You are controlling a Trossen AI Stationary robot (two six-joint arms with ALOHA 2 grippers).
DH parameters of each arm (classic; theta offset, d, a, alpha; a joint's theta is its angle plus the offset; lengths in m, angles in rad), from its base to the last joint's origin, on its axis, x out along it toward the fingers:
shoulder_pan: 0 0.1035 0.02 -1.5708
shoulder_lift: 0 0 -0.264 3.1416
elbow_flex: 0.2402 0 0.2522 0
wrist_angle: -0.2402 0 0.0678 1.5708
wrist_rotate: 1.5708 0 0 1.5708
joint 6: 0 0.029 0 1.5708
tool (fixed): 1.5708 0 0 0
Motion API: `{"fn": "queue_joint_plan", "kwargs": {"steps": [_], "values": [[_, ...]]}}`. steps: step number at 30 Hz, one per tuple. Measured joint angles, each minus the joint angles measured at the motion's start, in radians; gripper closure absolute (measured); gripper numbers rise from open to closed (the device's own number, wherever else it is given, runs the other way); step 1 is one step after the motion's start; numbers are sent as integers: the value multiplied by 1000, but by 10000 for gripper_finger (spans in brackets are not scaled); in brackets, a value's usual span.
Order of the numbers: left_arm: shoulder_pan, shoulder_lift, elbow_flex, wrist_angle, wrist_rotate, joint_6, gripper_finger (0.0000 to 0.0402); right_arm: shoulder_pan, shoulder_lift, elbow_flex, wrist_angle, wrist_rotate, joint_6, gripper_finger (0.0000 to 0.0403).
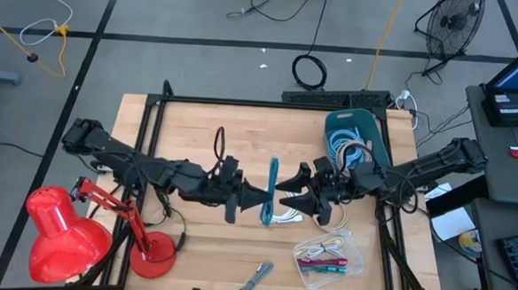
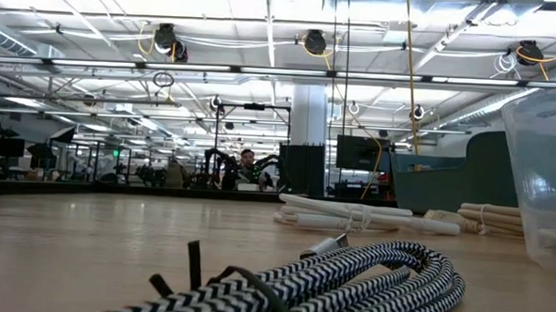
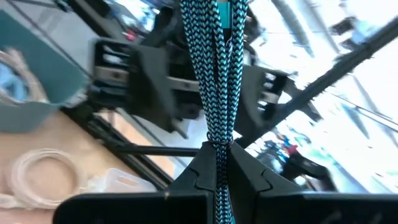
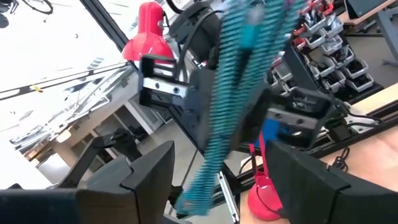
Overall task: Pick & Place USB Port
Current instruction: Put the blue charger cable into the transparent bin
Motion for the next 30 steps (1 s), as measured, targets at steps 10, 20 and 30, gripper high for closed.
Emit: {"fn": "queue_joint_plan", "kwargs": {"steps": [10,20,30], "values": [[-6,1,0,6,25,-8,387,-16,0,0,11,2,-7,161],[10,28,1,1,46,-17,387,-23,33,0,119,2,-16,192],[38,27,1,18,76,-11,386,-23,61,0,150,2,-8,204]]}}
